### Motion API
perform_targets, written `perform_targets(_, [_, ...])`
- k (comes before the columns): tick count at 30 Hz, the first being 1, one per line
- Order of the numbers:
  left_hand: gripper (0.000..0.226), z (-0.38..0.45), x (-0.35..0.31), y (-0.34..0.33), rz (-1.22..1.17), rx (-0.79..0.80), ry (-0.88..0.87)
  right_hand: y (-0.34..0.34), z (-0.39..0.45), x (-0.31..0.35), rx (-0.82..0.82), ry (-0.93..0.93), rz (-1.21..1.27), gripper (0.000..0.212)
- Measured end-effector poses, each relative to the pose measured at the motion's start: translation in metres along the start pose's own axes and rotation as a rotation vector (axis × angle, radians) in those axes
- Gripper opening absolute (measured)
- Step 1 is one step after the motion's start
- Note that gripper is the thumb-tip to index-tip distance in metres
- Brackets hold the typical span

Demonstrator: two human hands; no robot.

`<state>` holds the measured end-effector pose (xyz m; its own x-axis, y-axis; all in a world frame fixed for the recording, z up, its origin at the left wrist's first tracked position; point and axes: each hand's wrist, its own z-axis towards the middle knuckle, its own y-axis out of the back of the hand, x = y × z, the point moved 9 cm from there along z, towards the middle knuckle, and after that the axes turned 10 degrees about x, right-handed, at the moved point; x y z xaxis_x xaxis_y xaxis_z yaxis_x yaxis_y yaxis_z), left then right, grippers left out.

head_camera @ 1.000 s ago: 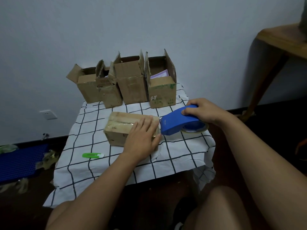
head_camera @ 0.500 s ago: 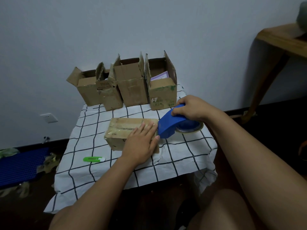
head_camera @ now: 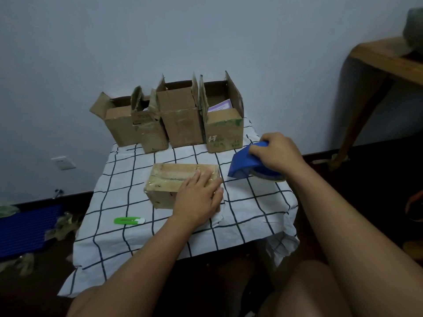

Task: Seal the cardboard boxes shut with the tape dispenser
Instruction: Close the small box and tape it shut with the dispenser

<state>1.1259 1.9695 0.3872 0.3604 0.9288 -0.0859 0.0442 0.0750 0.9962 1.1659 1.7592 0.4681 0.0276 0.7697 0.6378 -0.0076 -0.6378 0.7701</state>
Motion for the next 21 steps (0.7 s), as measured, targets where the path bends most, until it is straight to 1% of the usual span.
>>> perform_targets(3, [0.050, 0.000, 0.000, -0.003, 0.041, 0.020, -0.004, -0.003, -0.004, -0.003, -0.020, 0.000, 0.029, 0.027])
perform_targets(6, [0.046, -0.001, -0.003, -0.003, 0.069, 0.015, 0.023, -0.003, -0.007, -0.003, -0.044, 0.002, 0.049, 0.024])
perform_targets(9, [0.042, -0.003, -0.007, 0.000, 0.058, 0.007, 0.048, 0.000, -0.009, 0.000, -0.074, 0.010, 0.080, 0.024])
perform_targets(12, [0.045, -0.009, -0.010, 0.004, 0.033, 0.008, 0.015, 0.011, -0.012, 0.000, -0.127, 0.015, 0.121, 0.023])
perform_targets(15, [0.060, -0.023, -0.008, 0.016, -0.115, -0.013, -0.054, 0.020, -0.014, 0.004, -0.159, 0.036, 0.138, 0.022])
perform_targets(17, [0.060, -0.035, 0.003, 0.020, -0.241, -0.003, -0.076, 0.022, -0.015, 0.008, -0.172, 0.048, 0.154, 0.022])
perform_targets(18, [0.059, -0.040, 0.009, 0.020, -0.255, 0.003, -0.082, 0.022, -0.015, 0.011, -0.179, 0.052, 0.165, 0.022])
perform_targets(21, [0.050, -0.051, 0.024, 0.024, -0.147, -0.065, -0.056, 0.014, -0.018, 0.022, -0.175, 0.073, 0.189, 0.021])
